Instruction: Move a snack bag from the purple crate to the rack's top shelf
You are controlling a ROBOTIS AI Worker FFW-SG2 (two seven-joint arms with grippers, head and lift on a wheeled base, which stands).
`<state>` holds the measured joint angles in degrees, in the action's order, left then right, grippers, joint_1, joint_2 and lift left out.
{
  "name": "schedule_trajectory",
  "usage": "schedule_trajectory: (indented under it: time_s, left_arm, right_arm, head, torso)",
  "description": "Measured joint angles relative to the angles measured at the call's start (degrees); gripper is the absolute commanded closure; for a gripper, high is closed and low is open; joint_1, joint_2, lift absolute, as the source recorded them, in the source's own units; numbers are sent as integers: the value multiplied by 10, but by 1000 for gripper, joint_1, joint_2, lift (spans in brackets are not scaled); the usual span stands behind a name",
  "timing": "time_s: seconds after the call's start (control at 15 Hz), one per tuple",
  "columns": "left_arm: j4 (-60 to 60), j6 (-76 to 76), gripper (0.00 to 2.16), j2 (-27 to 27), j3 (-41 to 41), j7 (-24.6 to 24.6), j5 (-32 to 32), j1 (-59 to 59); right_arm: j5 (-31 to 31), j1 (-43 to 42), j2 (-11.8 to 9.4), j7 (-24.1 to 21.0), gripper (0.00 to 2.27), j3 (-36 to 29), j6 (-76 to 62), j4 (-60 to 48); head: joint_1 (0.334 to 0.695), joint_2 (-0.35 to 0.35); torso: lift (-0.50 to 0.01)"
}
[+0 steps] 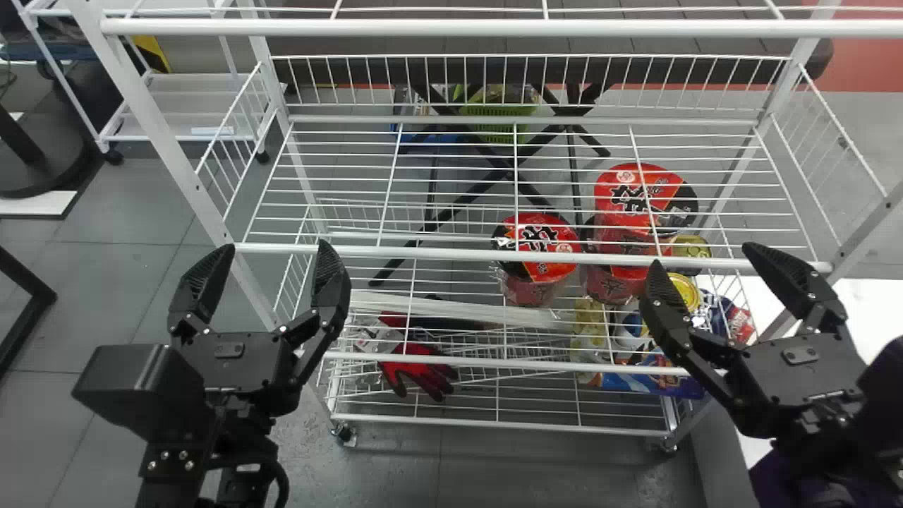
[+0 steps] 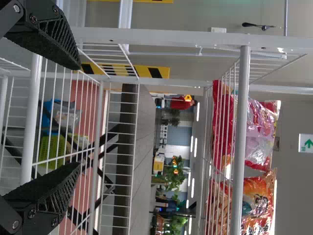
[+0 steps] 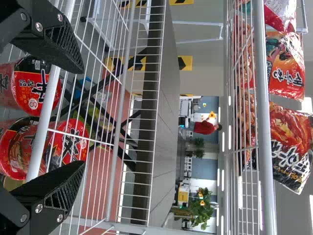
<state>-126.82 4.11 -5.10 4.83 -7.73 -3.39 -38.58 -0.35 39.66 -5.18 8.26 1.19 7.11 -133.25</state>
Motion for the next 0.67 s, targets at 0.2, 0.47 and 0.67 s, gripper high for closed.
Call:
schedule_trajectory:
  time_s: [0.2, 0.47, 0.67]
  left_arm:
    - [0, 4, 120, 0, 1, -1, 1, 0]
    - [0, 7, 120, -1, 1, -1, 1, -2]
    - [0, 12, 120, 0, 3, -1, 1, -2]
  right_arm:
    - [0, 1, 0, 7, 178, -2, -1, 0]
    - [0, 1, 0, 10, 178, -2, -1, 0]
    - [0, 1, -1, 11, 178, -4, -1, 1]
  head:
    - [695, 44]
    - [695, 45]
    - [695, 42]
  torso:
    - [-402]
    - [-419]
    - [-431]
